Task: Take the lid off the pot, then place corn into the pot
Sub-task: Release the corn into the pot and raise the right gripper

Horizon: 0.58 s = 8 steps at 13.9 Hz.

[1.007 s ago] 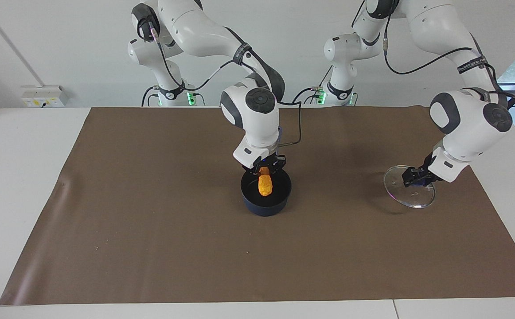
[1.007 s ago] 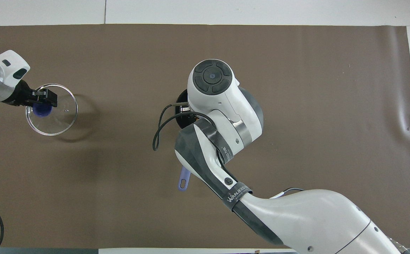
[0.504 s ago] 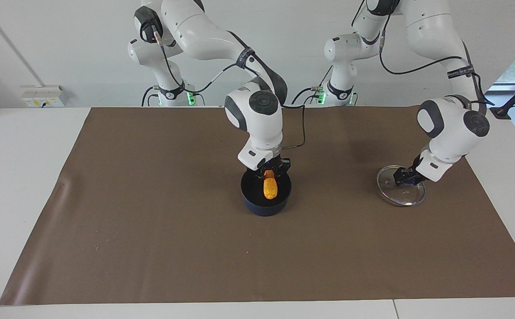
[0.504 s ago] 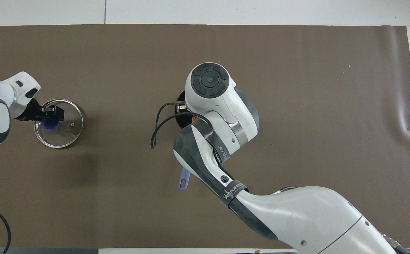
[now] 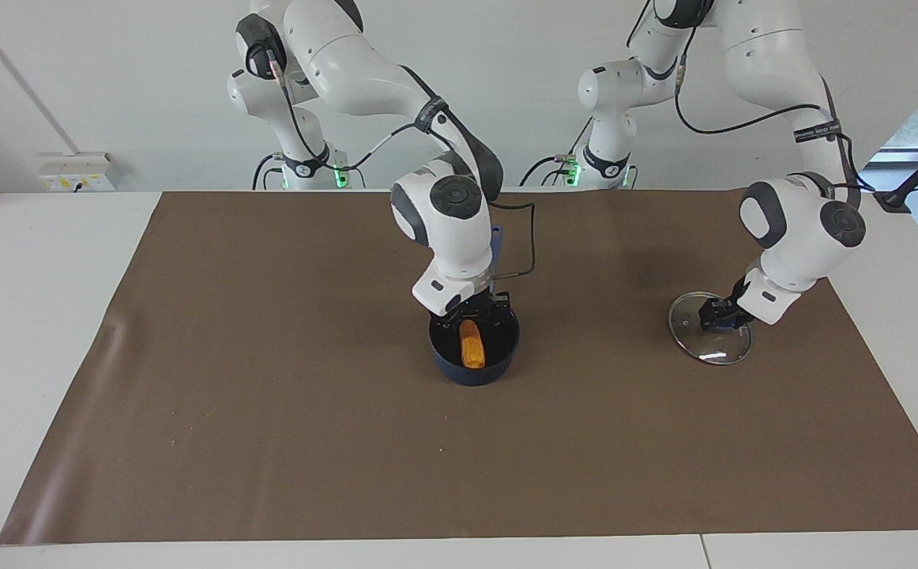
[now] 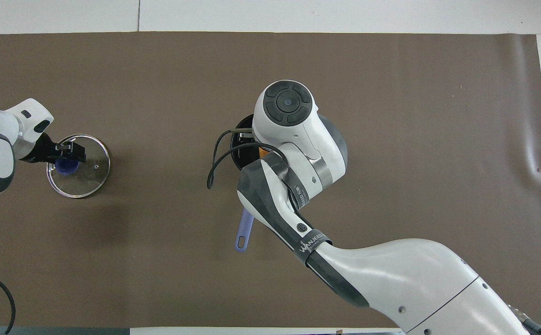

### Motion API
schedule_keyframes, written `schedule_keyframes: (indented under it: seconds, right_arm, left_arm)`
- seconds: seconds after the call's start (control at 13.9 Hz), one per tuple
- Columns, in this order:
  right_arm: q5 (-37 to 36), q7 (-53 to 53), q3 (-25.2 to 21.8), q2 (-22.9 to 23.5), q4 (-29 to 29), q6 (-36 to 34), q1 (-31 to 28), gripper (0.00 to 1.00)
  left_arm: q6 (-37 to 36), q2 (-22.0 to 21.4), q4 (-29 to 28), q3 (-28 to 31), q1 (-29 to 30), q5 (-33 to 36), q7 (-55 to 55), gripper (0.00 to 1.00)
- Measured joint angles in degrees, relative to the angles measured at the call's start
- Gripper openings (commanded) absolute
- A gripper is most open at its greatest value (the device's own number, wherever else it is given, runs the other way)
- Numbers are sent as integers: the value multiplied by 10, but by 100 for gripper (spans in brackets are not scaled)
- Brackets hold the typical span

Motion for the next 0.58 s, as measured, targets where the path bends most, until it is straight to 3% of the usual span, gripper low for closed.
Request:
schedule_keyframes:
  seconds: [0.29,0.58]
  right_arm:
    - [-48,-16,-9,-18,12,-37,-24,100]
    - [-49,-137,-11,-108,14,-185,-128,100]
  left_arm:
    - [-5,-9,17,-3,1,0,2,100]
    - [-110,-30,104,-11,-15,4,2,100]
